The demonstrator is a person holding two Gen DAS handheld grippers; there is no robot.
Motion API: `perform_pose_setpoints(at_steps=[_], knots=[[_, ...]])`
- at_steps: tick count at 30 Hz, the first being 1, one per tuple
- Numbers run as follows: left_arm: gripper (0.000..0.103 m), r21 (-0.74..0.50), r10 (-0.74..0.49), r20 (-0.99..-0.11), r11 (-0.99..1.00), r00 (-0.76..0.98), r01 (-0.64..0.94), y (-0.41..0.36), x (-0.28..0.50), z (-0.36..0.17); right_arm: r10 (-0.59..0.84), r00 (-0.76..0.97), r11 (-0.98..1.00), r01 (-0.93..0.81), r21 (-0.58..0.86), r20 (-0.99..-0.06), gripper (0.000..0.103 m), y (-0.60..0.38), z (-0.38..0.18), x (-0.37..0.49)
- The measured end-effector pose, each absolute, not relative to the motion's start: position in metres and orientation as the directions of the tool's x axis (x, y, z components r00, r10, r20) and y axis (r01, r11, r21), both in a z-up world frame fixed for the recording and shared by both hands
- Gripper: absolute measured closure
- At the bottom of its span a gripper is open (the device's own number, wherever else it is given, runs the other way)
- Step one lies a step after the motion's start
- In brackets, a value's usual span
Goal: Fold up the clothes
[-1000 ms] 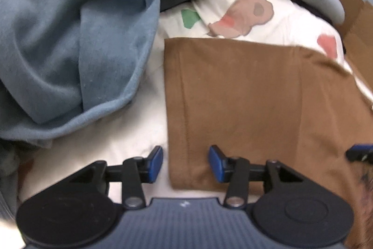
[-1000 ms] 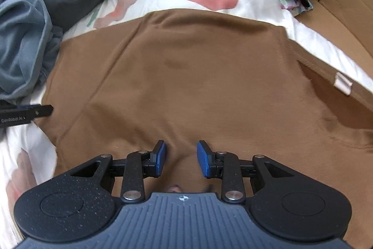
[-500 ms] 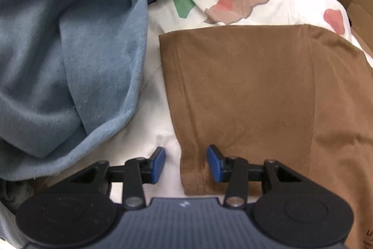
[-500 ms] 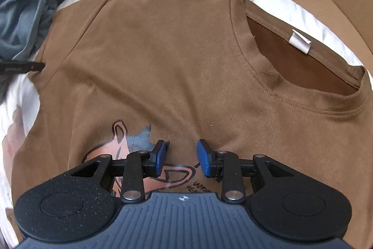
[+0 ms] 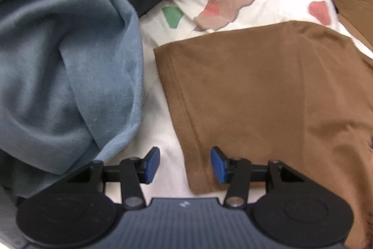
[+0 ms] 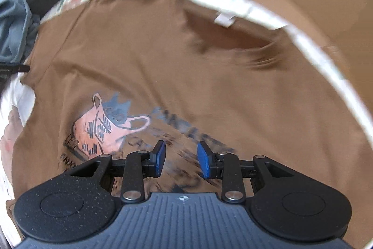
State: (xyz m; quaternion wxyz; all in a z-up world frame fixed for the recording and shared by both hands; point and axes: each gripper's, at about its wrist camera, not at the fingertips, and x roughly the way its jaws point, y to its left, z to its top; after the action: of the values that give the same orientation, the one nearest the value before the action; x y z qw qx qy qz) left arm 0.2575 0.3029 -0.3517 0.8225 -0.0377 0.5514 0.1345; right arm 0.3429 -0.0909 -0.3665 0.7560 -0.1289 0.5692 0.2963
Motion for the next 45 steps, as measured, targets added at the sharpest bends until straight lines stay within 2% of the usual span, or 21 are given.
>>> perform_pose_setpoints(at_steps=[6, 8, 9, 13, 17, 24, 27, 32, 45], knots=[[0.043, 0.013, 0.110, -0.912, 0.971, 0.394, -0.240, 0.292, 0.237, -0.286, 0.295, 0.304, 0.867, -0.483, 0.120, -0.906, 0.065, -0.158, -0.253, 0.328], [0.043, 0.003, 0.092, -0.908, 0.977, 0.408, -0.214, 0.287, 0.232, -0.265, 0.285, 0.336, 0.876, -0.471, 0.102, -0.898, 0.063, -0.174, -0.218, 0.319], [0.043, -0.002, 0.084, -0.906, 0.980, 0.416, -0.201, 0.285, 0.230, -0.254, 0.274, 0.355, 0.879, -0.469, 0.084, -0.894, 0.059, -0.182, -0.200, 0.313], [0.042, -0.042, 0.052, -0.892, 0.980, 0.450, -0.196, 0.279, 0.209, -0.212, 0.284, 0.407, 0.903, -0.419, 0.098, -0.868, 0.059, -0.214, -0.135, 0.291], [0.040, -0.061, 0.037, -0.890, 0.978, 0.455, -0.198, 0.277, 0.186, -0.176, 0.317, 0.447, 0.915, -0.375, 0.146, -0.837, 0.059, -0.246, -0.081, 0.269], [0.040, -0.081, -0.003, -0.901, 0.983, 0.433, -0.162, 0.275, 0.152, -0.121, 0.326, 0.505, 0.918, -0.369, 0.142, -0.799, 0.059, -0.283, -0.012, 0.234], [0.040, -0.025, 0.030, -0.902, 0.992, 0.431, -0.121, 0.271, 0.139, -0.101, 0.321, 0.516, 0.916, -0.383, 0.122, -0.794, 0.058, -0.299, 0.003, 0.216], [0.040, -0.003, 0.056, -0.897, 0.991, 0.439, -0.132, 0.273, 0.118, -0.075, 0.310, 0.534, 0.930, -0.344, 0.133, -0.786, 0.058, -0.338, 0.005, 0.186], [0.035, 0.000, 0.025, -0.887, 0.999, 0.461, -0.054, 0.261, 0.080, -0.061, 0.315, 0.546, 0.948, -0.228, 0.223, -0.776, 0.058, -0.454, -0.045, 0.084]])
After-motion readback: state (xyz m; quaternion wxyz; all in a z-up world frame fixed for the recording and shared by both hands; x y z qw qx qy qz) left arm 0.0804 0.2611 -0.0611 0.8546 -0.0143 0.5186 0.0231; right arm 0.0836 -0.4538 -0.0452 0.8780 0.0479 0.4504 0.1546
